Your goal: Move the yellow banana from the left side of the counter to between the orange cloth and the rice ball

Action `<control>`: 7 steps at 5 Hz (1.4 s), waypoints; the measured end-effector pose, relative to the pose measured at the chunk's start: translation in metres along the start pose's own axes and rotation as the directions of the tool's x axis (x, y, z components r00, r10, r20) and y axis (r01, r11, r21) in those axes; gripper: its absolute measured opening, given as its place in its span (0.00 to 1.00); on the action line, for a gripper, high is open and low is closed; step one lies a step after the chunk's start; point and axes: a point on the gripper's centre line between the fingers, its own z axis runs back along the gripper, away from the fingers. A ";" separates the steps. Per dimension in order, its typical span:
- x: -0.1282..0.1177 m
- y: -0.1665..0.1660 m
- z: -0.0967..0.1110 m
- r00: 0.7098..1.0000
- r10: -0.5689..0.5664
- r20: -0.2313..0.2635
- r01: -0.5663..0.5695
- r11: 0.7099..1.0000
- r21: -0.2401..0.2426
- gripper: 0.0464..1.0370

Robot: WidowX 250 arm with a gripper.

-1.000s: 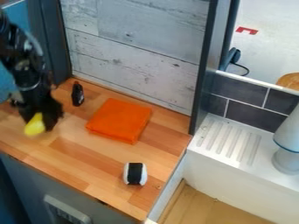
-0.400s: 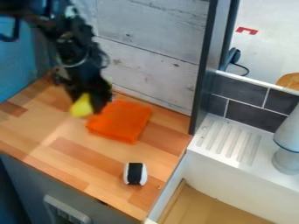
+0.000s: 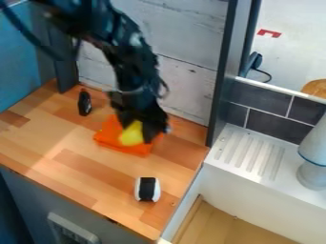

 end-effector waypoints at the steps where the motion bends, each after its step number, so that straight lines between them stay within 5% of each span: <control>1: 0.007 -0.013 -0.023 1.000 -0.002 -0.007 0.002 1.000 0.003 0.57; 4: 0.018 -0.027 -0.063 0.999 0.026 -0.018 -0.026 0.999 0.041 0.64; 5: 0.004 -0.029 -0.060 0.998 0.057 -0.024 -0.056 0.998 0.017 0.93; 7: -0.002 -0.013 0.002 0.984 0.179 0.004 -0.178 0.982 -0.055 0.96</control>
